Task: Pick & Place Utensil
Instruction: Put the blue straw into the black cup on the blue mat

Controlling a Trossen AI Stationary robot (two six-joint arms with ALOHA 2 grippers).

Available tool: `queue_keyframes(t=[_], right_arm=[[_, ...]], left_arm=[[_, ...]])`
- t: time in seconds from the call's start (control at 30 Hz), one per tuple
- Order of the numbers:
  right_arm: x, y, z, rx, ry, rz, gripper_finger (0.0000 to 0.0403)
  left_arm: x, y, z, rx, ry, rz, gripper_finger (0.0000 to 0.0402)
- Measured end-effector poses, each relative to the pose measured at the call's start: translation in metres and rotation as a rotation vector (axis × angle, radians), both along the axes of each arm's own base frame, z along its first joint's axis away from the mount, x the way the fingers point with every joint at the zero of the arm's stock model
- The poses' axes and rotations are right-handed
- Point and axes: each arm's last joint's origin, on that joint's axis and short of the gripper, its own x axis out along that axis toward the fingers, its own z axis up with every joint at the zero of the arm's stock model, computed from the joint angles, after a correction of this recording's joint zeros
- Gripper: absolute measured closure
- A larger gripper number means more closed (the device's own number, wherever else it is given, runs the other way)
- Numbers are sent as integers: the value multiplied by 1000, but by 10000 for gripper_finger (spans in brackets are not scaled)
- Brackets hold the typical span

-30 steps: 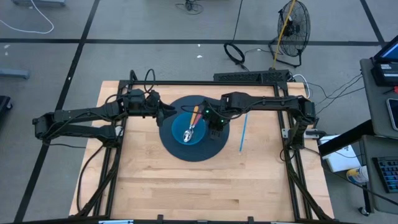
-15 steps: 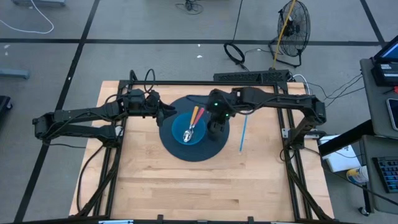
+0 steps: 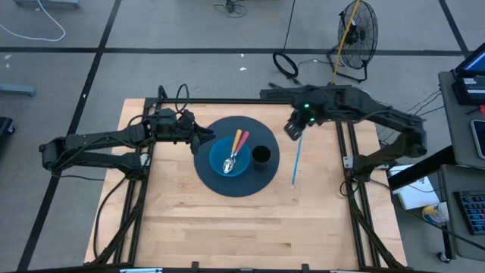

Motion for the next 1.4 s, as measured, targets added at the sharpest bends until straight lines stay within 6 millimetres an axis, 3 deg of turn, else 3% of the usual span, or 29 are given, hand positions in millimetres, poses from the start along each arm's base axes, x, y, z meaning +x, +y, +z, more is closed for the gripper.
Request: queue_keyframes(t=[0.13, 0.27, 0.4, 0.57, 0.77, 0.9, 1.07, 1.27, 1.4], right_arm=[[-24, -2, 8, -16, 1, -134, 270], [-36, -3, -4, 30, 35, -251, 271], [-40, -4, -43, 95, 126, -350, 271], [-42, -8, -107, 166, 228, -481, 271], [-35, -15, -172, 310, 92, -511, 270], [-42, -25, -201, 337, 39, -591, 270], [-54, -37, -213, 347, 47, -670, 270], [-48, -56, -208, 305, -92, -622, 270], [-49, -66, -219, 353, -63, -636, 270]], left_arm=[[0, 0, 0, 3, 0, 0, 254], [0, 0, 0, 5, 0, -1, 254], [0, 0, 0, 8, 2, -2, 254], [0, 0, 0, 19, 5, -6, 254], [0, 0, -1, 46, 18, -16, 254], [-1, 0, -2, 54, 27, -20, 254], [-1, 0, -3, 67, 43, -26, 254], [-2, 3, -3, 76, 47, 13, 254], [-3, 5, -3, 61, 44, 33, 254]])
